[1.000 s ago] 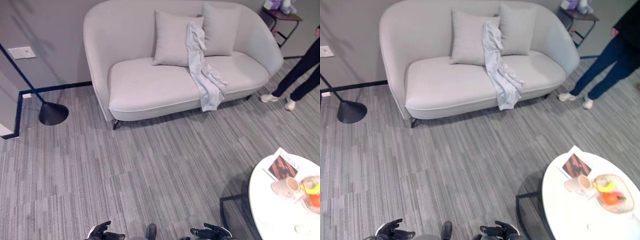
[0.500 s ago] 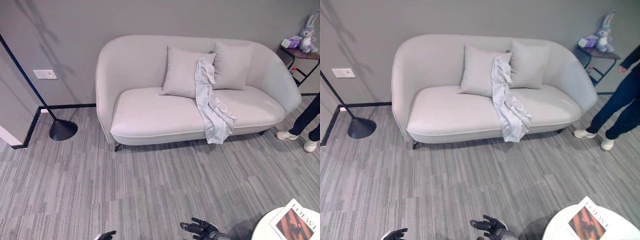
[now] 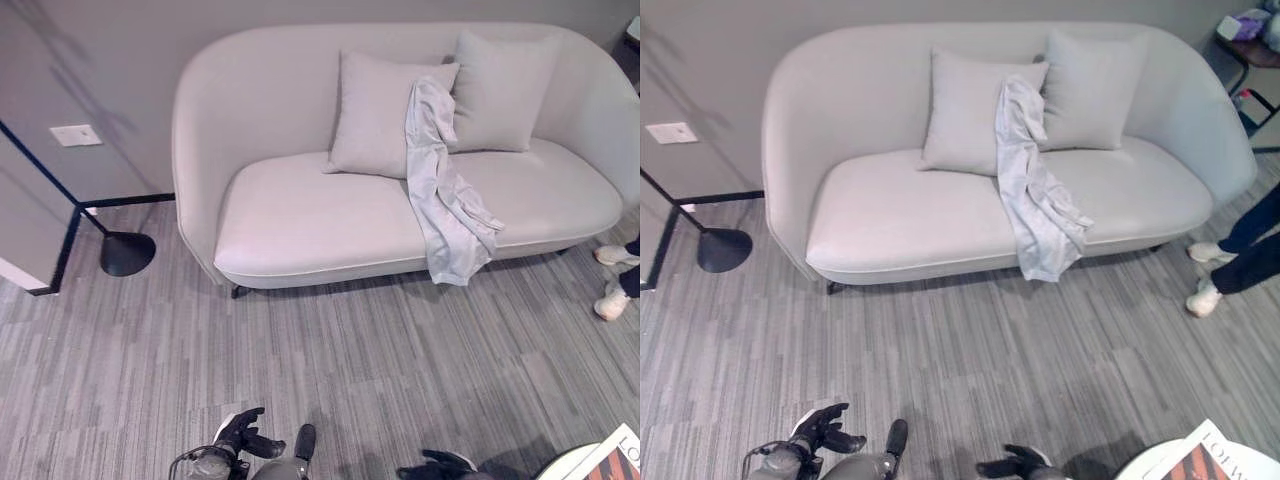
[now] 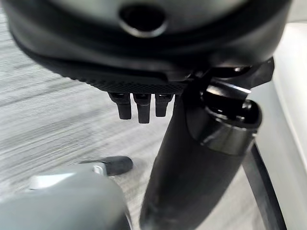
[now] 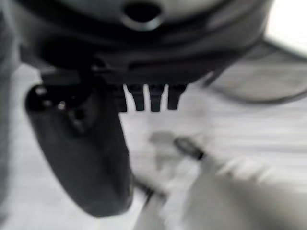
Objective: Hang the clothes on the sofa on the clothes rack.
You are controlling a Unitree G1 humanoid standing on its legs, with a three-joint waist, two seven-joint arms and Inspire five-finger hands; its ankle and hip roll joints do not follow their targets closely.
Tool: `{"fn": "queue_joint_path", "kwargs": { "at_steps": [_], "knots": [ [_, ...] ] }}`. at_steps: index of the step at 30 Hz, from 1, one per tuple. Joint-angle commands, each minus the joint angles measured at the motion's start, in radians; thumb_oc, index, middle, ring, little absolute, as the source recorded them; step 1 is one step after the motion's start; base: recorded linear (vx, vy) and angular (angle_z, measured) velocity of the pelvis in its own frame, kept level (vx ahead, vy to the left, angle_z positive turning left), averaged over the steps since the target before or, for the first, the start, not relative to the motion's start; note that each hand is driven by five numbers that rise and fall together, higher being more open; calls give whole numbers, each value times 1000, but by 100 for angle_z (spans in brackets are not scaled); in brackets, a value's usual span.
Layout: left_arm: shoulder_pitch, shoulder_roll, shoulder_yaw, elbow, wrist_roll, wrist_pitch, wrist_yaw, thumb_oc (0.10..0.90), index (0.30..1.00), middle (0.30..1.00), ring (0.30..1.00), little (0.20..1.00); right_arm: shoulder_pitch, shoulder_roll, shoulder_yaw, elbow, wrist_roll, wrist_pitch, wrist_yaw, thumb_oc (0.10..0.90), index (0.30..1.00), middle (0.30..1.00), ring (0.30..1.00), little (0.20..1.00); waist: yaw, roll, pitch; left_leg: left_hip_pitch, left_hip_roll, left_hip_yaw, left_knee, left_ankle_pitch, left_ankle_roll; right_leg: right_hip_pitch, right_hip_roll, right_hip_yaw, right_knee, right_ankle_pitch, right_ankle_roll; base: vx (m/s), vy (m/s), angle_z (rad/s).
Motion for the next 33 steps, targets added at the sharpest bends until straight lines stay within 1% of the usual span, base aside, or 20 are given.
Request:
{"fn": "queue_joint_path", "kwargs": {
  "at_steps": [1, 2, 4, 5, 6, 7, 8, 9, 11, 13, 14, 16, 19, 22, 25, 26, 28, 31, 32, 33],
  "knots": [
    [46, 25, -22, 52, -41, 0, 25, 800, 900, 900, 900, 900, 20, -3, 57, -97, -108, -31, 22, 800, 900, 900, 900, 900, 45, -16, -42, 66, -6, -28, -42, -72, -36, -59, 87, 12, 12, 22, -23, 117, -50, -26],
    [47, 25, -22, 52, -40, 0, 25, 800, 900, 900, 900, 900, 21, -3, 58, -98, -108, -30, 22, 800, 900, 900, 900, 900, 45, -16, -41, 69, -6, -28, -44, -71, -37, -58, 86, 12, 12, 21, -23, 181, -60, -9],
    [50, 49, -3, 33, -37, -5, 44, 800, 900, 900, 900, 900, 20, -29, 92, -200, -177, -32, 19, 800, 900, 900, 900, 900, 38, -43, -44, 90, -3, -16, -72, -71, -35, -54, 92, 26, 37, 13, -23, 127, 2, -4],
    [45, 75, 13, 10, -20, -14, 72, 800, 900, 900, 900, 900, 21, -83, 97, -378, -289, -35, 1, 800, 900, 900, 900, 900, 24, -68, -39, 106, 8, 17, -91, -75, -32, -77, 101, 26, 119, 2, -6, 104, 41, -17],
    [49, 81, 19, -8, -12, -16, 84, 800, 900, 900, 900, 900, 30, -112, 94, -453, -330, -34, 1, 800, 900, 900, 900, 900, 23, -69, -36, 113, 14, 36, -98, -79, -30, -99, 99, 25, 171, 3, 13, 84, 58, -53],
    [47, 104, 23, -31, -7, -29, 91, 800, 900, 900, 900, 900, 66, -167, 73, -574, -365, -56, 24, 800, 900, 900, 900, 900, 6, -66, -16, 132, 37, 55, -104, -82, -30, -155, 84, -4, 290, 26, 78, 38, 66, -78],
    [43, 113, 16, -31, -6, -33, 89, 800, 900, 900, 900, 900, 81, -186, 62, -603, -357, -61, 32, 800, 900, 900, 900, 900, 0, -60, -9, 139, 45, 54, -107, -80, -29, -190, 68, -20, 360, 57, 109, 20, 47, -84],
    [42, 113, 15, -31, -6, -33, 89, 800, 900, 900, 900, 900, 83, -188, 61, -606, -356, -59, 33, 800, 900, 900, 900, 900, 0, -59, -10, 137, 44, 54, -106, -80, -28, -194, 66, -20, 366, 55, 110, 15, 33, -53],
    [30, 126, 11, -34, -5, -33, 89, 800, 900, 900, 900, 900, 111, -200, 38, -624, -333, -58, 45, 800, 900, 900, 900, 900, -5, -48, 3, 144, 58, 46, -113, -77, -29, -213, 14, -71, 398, 71, 123, 49, 2, -14],
    [23, 129, 9, -44, -9, -38, 91, 800, 900, 900, 900, 900, 124, -199, 30, -604, -319, -59, 41, 800, 900, 900, 900, 900, -1, -37, 5, 140, 73, 36, -113, -85, -33, -193, -33, -104, 341, 42, 83, 78, -51, 23],
    [19, 127, 8, -47, -12, -44, 94, 800, 900, 900, 900, 900, 124, -198, 25, -586, -311, -59, 38, 800, 900, 900, 900, 900, -1, -33, 6, 135, 79, 36, -113, -88, -35, -191, -50, -86, 304, 39, 69, 133, -106, 29],
    [18, 115, 10, -29, -24, -50, 94, 800, 900, 900, 900, 900, 128, -185, 14, -484, -293, -60, 19, 800, 900, 900, 900, 900, -4, -31, 6, 135, 88, 25, -113, -105, -43, -179, -89, 30, 204, 70, 72, 145, -143, 24],
    [19, 95, 3, -20, -27, -49, 101, 800, 900, 900, 900, 900, 105, -155, 22, -363, -290, -61, -4, 800, 900, 900, 900, 900, -4, -35, -4, 122, 95, 16, -113, -104, -47, -176, -123, 65, 161, 110, 83, 71, -116, 21],
    [6, 83, -7, -1, -52, -46, 105, 800, 900, 900, 900, 900, 52, -125, 20, -222, -260, -54, -10, 800, 900, 900, 900, 900, -8, -46, -7, 123, 130, -23, -109, -115, -72, -191, -190, 151, 143, 205, 107, 197, -284, 40],
    [-10, 85, -17, -1, -58, -45, 106, 800, 900, 900, 900, 900, 43, -121, 31, -192, -260, -54, -12, 800, 900, 900, 900, 900, -13, -53, -1, 129, 156, -44, -108, -118, -93, -195, -183, 179, 149, 202, 113, 236, -330, 36],
    [-12, 85, -26, 2, -55, -46, 103, 800, 900, 900, 900, 900, 30, -110, 40, -175, -267, -49, -14, 800, 900, 900, 900, 900, -8, -66, -3, 142, 175, -58, -108, -122, -111, -188, -168, 142, 138, 158, 116, 379, -480, 32],
    [-11, 77, -27, 10, -53, -46, 100, 800, 900, 900, 900, 900, 0, -109, 48, -140, -266, -48, -22, 800, 900, 900, 900, 900, -4, -73, -10, 148, 217, -68, -109, -117, -131, -170, -132, 105, 104, 121, 109, 308, -453, 13],
    [-18, 50, -42, 0, -61, -56, 115, 800, 900, 900, 900, 900, -19, -122, 49, -109, -236, -56, -34, 800, 900, 900, 900, 900, -3, -48, -16, 135, 281, -95, -113, -75, -168, -155, -78, 63, 52, 116, 87, 177, -317, 18],
    [-18, 50, -42, 0, -61, -56, 115, 800, 900, 900, 900, 900, -20, -123, 48, -109, -236, -56, -34, 800, 900, 900, 900, 900, -4, -46, -16, 134, 283, -97, -113, -75, -169, -154, -77, 61, 50, 117, 86, 118, -222, 23],
    [-26, 29, -79, -14, -37, -60, 116, 800, 900, 900, 900, 900, -32, -131, 67, -100, -228, -62, -39, 800, 900, 900, 900, 900, -2, -20, -15, 118, 313, -108, -113, -29, -185, -142, -50, 48, 12, 106, 73, 120, -176, 21]
  ]
}}
